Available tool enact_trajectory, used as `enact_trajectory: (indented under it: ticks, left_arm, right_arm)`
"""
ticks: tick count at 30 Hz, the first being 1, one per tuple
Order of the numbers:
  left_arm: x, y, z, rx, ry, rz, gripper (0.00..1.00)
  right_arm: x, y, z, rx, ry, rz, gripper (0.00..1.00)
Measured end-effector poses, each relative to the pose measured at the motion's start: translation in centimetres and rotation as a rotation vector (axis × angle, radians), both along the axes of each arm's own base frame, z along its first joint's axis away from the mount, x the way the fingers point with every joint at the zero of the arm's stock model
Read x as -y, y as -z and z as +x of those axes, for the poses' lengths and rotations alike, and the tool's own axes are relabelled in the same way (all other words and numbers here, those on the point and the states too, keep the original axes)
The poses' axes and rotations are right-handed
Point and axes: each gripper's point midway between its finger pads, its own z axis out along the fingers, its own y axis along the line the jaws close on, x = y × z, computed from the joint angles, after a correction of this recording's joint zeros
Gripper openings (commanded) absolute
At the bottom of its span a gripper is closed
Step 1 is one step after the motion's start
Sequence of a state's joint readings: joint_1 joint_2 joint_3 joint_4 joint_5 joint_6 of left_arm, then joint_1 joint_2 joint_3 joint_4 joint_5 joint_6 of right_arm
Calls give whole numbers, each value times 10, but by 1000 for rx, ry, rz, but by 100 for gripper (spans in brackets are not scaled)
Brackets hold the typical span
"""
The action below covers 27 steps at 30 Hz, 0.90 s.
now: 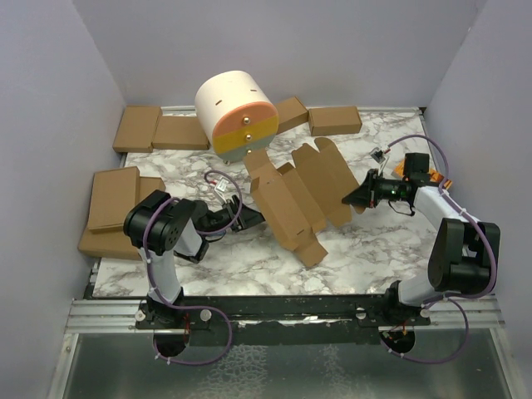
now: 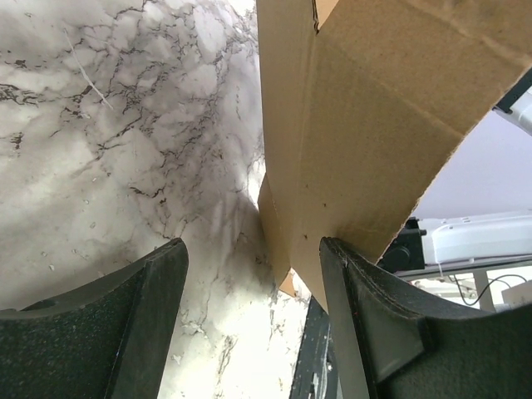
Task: Fold the paper box
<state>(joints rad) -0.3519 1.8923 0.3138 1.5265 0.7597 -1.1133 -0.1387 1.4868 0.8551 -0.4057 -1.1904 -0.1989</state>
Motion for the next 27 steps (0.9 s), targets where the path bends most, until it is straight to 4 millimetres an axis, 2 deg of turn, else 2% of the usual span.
enact_trajectory:
  ticks: [5,12,20,27]
  left_arm:
    - [1,-4,-2,4,3,-6,68]
    - [0,-20,-3,50,4,-24,68]
    - [2,-21,-5,50,9,-27,68]
    - [16,-22,-3,49,31,-36,68]
  right_arm:
    - [0,1,0,-2,0,-1,1]
    - [0,2,0,-6,2,-3,1]
    - [1,2,0,-7,3,-5,1]
    - [0,4,0,-11,-1,-6,1]
